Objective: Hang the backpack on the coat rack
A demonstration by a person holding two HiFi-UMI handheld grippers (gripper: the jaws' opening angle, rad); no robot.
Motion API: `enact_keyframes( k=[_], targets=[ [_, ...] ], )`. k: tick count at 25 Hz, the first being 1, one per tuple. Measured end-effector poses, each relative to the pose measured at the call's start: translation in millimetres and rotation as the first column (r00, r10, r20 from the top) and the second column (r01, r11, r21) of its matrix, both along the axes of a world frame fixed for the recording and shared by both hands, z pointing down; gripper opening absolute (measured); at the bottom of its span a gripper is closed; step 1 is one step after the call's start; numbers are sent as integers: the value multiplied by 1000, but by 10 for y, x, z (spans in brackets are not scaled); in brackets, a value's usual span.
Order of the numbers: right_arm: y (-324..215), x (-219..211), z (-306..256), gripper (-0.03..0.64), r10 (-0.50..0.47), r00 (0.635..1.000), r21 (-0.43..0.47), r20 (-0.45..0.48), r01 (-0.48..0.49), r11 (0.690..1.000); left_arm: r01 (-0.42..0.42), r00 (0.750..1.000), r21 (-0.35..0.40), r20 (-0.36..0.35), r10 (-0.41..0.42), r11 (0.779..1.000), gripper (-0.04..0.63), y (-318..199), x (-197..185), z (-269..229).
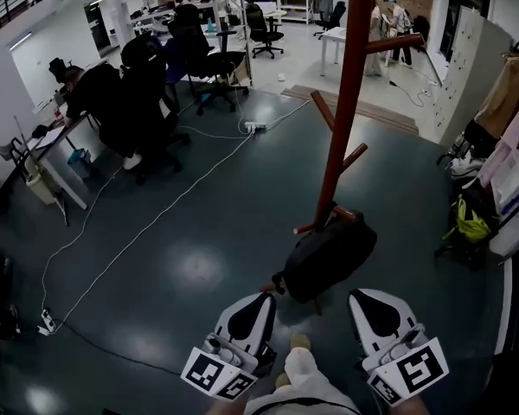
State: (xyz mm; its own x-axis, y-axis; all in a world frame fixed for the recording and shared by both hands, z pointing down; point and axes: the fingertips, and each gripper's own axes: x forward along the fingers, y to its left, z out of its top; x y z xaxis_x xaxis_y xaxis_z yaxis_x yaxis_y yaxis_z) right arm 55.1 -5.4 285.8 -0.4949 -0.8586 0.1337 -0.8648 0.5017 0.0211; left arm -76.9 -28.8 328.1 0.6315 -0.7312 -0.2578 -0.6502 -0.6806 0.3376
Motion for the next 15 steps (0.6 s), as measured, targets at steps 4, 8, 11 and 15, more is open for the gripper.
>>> enact_keyframes(
  k=[4, 8, 11, 15],
  targets=[
    [237, -30, 18, 15, 3, 1000, -10, -19, -4, 1000, -32, 999, 5, 0, 32, 999, 11, 194, 64, -27],
    [447, -39, 22, 14, 10, 1000, -20, -26, -11, 1000, -51, 999, 20, -5, 51, 999, 11, 368, 88, -97],
    [582, -93, 16, 14, 9, 999, -15, -37, -10, 1000, -56, 998, 30, -5, 56, 998, 11, 482, 71, -134],
    [698, -123, 4, 14, 9, 999, -12, -43, -9, 1000, -60, 998, 40, -8, 61, 997, 11, 589, 80, -178]
  ],
)
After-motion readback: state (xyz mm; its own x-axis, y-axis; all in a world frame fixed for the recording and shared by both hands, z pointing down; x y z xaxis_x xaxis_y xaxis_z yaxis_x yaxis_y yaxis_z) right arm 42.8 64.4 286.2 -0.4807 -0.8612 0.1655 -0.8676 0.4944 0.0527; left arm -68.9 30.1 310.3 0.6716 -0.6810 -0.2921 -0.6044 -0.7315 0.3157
